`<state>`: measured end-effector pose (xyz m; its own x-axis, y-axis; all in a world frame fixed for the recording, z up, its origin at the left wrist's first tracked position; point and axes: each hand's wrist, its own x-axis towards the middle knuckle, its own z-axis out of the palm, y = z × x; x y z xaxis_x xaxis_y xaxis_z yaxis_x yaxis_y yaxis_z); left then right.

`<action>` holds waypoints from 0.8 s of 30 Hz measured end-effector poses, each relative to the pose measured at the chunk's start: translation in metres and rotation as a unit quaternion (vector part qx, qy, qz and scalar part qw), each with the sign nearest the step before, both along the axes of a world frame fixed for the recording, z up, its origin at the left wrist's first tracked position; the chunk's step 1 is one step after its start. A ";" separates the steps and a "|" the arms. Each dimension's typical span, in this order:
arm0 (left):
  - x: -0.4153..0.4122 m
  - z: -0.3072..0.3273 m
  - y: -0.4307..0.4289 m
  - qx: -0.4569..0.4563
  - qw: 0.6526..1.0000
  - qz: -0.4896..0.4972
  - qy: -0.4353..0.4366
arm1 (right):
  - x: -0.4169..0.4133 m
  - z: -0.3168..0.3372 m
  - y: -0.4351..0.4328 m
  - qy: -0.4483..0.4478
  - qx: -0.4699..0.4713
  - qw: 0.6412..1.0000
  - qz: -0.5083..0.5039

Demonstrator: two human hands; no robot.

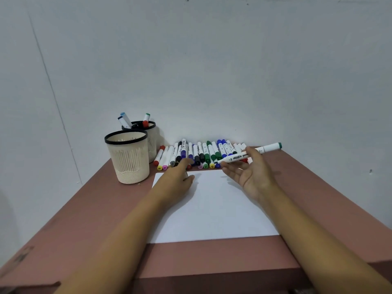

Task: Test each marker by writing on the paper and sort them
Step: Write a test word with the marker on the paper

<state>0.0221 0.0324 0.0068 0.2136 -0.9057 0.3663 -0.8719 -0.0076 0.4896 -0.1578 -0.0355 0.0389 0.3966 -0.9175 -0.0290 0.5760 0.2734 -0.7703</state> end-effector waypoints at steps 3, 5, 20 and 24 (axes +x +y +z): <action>-0.001 -0.001 0.003 0.018 0.999 0.003 -0.033 | -0.008 0.001 -0.002 0.042 -0.034 0.998 -0.019; 0.000 -0.004 0.004 0.026 0.999 0.005 -0.048 | -0.015 0.001 -0.002 0.092 -0.062 0.993 -0.036; 0.006 -0.011 -0.002 0.077 0.995 0.004 -0.069 | -0.092 -0.023 0.017 0.349 -0.189 0.904 -0.159; 0.007 -0.011 -0.002 0.077 0.995 0.004 -0.068 | -0.092 -0.027 0.016 0.378 -0.211 0.880 -0.194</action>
